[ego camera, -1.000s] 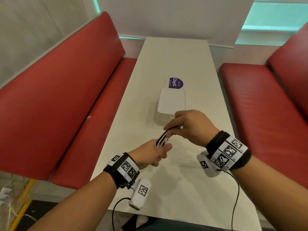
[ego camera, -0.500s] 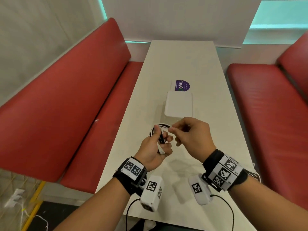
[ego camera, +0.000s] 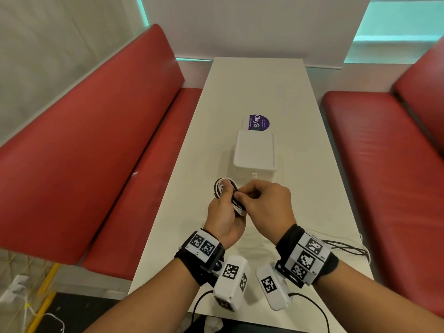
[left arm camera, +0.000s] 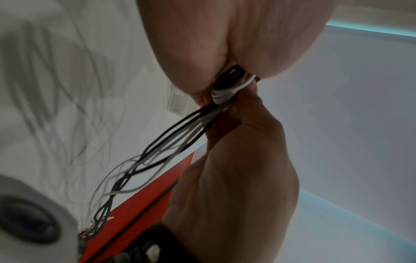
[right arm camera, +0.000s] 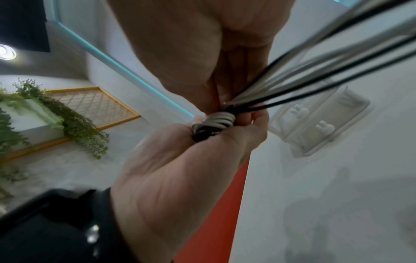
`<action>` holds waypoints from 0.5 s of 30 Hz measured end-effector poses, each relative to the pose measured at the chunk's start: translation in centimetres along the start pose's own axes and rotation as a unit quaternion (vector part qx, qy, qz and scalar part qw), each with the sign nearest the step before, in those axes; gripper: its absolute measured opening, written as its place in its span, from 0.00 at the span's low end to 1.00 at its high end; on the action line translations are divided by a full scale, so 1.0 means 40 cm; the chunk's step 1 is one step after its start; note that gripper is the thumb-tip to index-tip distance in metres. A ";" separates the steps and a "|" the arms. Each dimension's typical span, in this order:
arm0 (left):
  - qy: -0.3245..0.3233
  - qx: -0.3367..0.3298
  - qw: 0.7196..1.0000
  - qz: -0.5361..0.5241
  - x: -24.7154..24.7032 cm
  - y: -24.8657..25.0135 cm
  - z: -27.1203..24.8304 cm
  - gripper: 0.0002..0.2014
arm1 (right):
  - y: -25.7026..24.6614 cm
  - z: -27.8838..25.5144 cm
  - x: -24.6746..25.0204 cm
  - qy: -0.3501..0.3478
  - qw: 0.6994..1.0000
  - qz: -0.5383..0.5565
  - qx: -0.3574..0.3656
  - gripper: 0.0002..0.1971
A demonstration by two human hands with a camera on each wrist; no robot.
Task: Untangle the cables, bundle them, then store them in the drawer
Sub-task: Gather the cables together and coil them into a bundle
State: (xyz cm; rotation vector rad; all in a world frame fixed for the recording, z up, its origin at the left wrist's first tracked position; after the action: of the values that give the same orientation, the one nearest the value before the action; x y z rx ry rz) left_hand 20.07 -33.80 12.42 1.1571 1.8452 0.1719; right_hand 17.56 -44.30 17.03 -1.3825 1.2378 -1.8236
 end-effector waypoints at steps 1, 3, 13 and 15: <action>-0.001 0.002 1.000 -0.001 -0.001 -0.005 0.000 0.25 | 0.000 -0.002 -0.001 -0.007 1.000 0.000 0.003 0.04; -0.014 0.015 1.000 -0.015 -0.003 -0.012 0.001 0.25 | -0.005 -0.016 -0.006 -0.018 0.999 -0.004 0.030 0.05; -0.101 -0.001 0.982 0.159 0.008 0.051 0.022 0.17 | -0.074 0.039 0.083 -0.011 0.987 -0.084 0.135 0.12; -0.154 0.006 0.962 0.227 -0.011 0.047 0.005 0.16 | -0.096 0.068 0.092 -0.078 0.985 -0.061 0.144 0.13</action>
State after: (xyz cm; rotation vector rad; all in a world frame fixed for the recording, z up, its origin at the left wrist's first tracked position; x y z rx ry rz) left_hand 21.50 -33.17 13.60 1.5119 1.2935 0.2260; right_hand 19.30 -46.62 22.24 -1.4280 0.7912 -1.8499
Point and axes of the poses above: each hand's wrist, its own z-axis towards the middle knuckle, its own x-axis out of the back of the hand, y = z × x, the point moved 5 cm from there along z, towards the middle knuckle, and after that the axes turned 4 degrees about x, right-handed, at the moved point
